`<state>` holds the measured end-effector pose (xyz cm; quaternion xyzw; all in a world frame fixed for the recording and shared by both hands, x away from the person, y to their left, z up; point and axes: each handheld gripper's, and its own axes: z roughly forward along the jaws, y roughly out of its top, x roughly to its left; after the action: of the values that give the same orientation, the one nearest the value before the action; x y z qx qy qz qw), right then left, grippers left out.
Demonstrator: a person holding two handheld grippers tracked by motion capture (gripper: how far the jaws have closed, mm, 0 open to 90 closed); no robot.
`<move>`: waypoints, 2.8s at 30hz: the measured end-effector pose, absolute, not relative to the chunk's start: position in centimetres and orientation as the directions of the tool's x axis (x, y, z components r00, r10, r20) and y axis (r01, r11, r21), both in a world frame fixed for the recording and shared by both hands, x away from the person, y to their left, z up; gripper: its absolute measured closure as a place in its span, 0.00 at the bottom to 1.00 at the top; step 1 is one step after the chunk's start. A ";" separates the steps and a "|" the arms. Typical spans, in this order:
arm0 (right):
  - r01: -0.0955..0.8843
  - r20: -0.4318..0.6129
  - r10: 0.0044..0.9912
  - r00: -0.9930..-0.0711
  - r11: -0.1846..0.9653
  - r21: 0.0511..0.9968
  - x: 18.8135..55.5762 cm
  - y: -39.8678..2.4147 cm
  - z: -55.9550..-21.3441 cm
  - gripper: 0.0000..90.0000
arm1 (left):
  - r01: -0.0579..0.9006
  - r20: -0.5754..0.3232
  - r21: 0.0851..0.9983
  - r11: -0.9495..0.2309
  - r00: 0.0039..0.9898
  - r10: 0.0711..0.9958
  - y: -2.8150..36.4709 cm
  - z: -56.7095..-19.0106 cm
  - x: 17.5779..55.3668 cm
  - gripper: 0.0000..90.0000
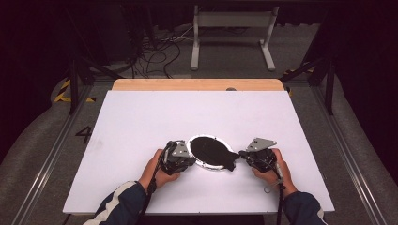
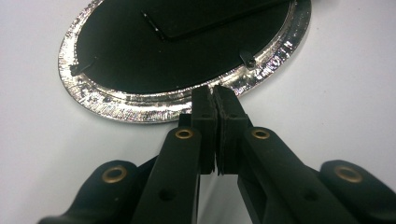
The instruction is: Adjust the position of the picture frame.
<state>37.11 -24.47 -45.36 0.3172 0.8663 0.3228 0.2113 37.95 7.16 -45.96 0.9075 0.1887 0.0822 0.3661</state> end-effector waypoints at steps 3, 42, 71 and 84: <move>0.417 -0.157 0.689 -0.708 0.587 0.693 37.1 -24.5 -45.4 1.00 | 0.277 -0.011 0.695 -0.664 0.927 0.376 6.9 -45.9 37.6 0.98; 0.409 -0.146 0.656 -0.740 0.612 0.676 33.5 -23.4 -45.3 1.00 | 0.236 -0.003 0.697 -0.677 0.945 0.326 5.6 -45.9 38.2 0.99; 0.398 -0.109 0.623 -0.775 0.614 0.681 32.9 -21.9 -45.3 1.00 | 0.239 0.046 0.703 -0.670 0.925 0.378 6.1 -46.1 39.1 1.00; 0.382 -0.110 0.605 -0.788 0.622 0.683 32.5 -20.7 -45.3 1.00 | 0.267 0.036 0.717 -0.644 0.908 0.417 6.7 -46.2 39.9 0.98</move>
<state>32.50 -20.67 -45.34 0.2790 0.8850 0.3331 0.1674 39.90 6.72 -46.23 0.9013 0.1897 0.0991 0.3766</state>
